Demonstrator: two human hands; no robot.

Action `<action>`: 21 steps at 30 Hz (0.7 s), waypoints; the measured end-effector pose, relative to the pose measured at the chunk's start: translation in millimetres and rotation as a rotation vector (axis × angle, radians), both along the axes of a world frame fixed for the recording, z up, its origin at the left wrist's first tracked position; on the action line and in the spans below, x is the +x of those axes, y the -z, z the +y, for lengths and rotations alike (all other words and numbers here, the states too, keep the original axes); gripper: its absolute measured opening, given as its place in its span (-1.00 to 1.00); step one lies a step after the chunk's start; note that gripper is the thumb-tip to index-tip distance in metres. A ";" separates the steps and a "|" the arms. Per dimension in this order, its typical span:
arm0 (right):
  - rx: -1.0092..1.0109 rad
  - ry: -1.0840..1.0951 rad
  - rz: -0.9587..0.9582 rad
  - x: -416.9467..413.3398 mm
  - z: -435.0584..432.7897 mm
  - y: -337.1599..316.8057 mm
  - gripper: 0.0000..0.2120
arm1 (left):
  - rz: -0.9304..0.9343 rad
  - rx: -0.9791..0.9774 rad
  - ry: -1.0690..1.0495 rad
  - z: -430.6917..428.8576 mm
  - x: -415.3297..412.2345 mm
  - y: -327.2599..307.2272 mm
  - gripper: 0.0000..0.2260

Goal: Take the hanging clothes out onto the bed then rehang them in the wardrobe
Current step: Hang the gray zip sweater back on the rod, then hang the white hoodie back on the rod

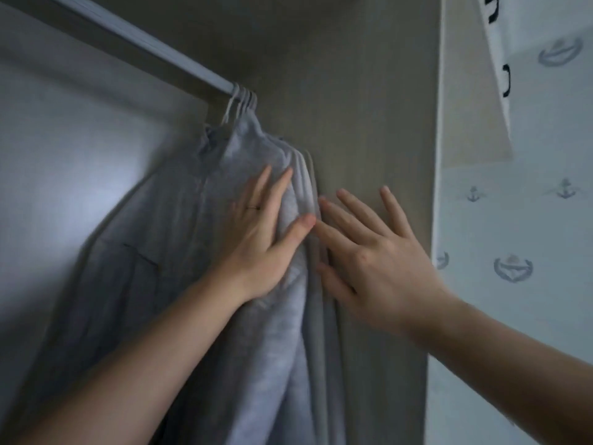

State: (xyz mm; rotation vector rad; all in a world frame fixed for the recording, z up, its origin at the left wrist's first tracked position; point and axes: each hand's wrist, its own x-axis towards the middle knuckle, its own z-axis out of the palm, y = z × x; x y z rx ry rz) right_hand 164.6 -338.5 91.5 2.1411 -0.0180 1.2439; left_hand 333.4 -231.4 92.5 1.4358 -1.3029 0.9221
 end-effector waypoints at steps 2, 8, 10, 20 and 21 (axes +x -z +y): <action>-0.004 -0.032 0.005 -33.7 -12.3 31.2 -0.48 | -0.104 0.029 -0.044 -3.0 -42.6 23.2 -0.33; 0.170 0.039 0.102 -154.1 -73.5 128.3 -0.41 | -0.237 0.234 -0.176 -32.7 -153.0 104.8 -0.34; 0.231 0.109 0.156 -199.8 -96.8 160.2 -0.41 | -0.269 0.312 -0.143 -53.9 -189.8 134.0 -0.35; 0.719 0.572 0.223 -445.5 -181.1 321.1 -0.38 | -0.112 0.702 0.240 -208.6 -370.6 299.8 -0.36; 0.777 0.628 0.218 -467.1 -185.8 336.0 -0.38 | -0.082 0.734 0.282 -224.8 -389.5 316.1 -0.36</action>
